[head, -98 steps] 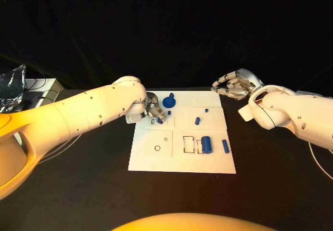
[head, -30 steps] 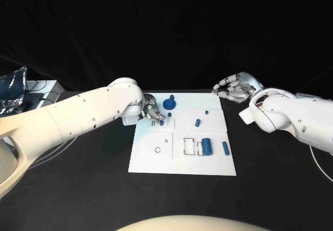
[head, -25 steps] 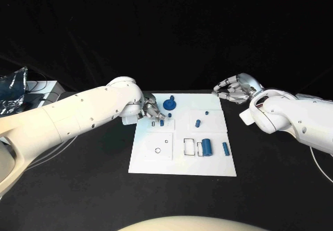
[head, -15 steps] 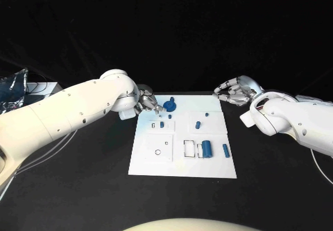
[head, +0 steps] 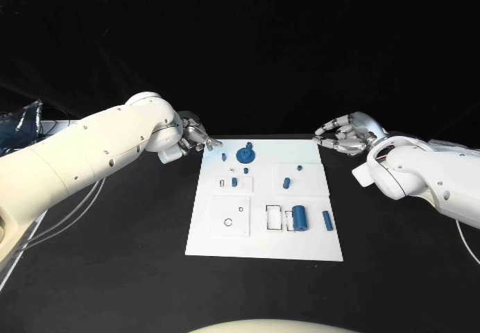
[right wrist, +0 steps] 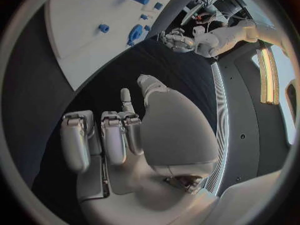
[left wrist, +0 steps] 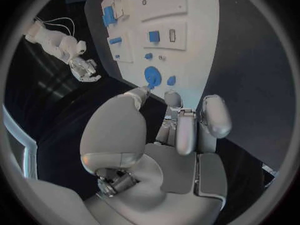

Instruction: Assemble the parts on the task board

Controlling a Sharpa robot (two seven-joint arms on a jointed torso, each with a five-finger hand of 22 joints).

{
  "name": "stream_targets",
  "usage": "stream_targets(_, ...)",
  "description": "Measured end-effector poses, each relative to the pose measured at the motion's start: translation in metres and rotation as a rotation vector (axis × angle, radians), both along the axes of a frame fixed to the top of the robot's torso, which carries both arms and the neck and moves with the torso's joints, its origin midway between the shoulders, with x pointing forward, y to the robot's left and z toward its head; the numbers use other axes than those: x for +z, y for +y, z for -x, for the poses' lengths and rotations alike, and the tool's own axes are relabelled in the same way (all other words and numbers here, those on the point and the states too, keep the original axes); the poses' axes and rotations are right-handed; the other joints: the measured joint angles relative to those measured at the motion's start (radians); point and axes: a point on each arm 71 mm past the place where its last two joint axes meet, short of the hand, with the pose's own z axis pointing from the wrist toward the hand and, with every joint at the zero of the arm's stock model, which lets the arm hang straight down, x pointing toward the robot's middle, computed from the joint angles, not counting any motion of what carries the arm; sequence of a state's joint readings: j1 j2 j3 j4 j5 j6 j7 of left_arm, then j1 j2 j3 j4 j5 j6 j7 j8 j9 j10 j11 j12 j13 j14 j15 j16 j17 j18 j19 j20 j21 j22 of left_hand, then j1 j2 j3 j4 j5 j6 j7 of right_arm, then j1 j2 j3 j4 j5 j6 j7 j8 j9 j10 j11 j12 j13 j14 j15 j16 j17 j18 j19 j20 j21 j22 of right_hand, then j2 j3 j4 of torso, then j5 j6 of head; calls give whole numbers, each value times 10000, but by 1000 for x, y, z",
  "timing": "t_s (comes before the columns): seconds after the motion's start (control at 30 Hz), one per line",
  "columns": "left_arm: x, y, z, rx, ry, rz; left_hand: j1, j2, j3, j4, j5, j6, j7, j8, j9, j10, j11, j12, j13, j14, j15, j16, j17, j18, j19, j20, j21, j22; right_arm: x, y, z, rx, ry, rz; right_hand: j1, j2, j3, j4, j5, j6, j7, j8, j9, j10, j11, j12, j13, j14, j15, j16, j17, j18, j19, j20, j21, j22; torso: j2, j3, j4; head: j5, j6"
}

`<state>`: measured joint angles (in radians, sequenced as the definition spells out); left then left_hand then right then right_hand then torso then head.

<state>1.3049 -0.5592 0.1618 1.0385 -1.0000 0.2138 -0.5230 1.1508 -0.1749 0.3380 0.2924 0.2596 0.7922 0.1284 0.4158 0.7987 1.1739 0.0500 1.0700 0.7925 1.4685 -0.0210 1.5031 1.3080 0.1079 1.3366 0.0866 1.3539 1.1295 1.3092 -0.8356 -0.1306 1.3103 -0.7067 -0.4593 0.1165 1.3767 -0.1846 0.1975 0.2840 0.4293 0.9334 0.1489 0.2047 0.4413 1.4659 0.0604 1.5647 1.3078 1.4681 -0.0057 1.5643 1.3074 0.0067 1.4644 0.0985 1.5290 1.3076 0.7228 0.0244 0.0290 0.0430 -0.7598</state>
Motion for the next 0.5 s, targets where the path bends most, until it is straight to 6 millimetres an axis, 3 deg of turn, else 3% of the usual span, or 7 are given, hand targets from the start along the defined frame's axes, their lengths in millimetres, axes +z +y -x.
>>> stream_targets(0.07, 1, 1, -3, 103, -25, -20, -36, 36, -59, -4, 0, 88, -11, 77, 0, 132, -37, 163, 169, 0, 0, 64, 0, -94, 75, -38, 95, 164, 1, 0, 0, 10, -23, -9, 0, 0, 0, 0, 0, 0, 0, 0, 0, 0, 0, 0, 0, 0, 0, 0, 0, 0, 0, 0, 0, 0, 28, -3, -14, 14, 33)
stream_targets(0.5, -9, -3, -19, 496, 117, -372, -168, 168, -275, -3, 0, 264, -120, 256, 30, 364, -125, 481, 559, 0, 0, 219, -1, -91, 269, -95, 301, 580, 7, 5, 1, 126, -151, -67, 0, 0, 0, 0, 0, 1, 0, 0, -1, 0, 0, 0, -2, 0, 0, 0, 0, 0, 0, 0, 0, -1, 249, -48, -131, 81, 165)
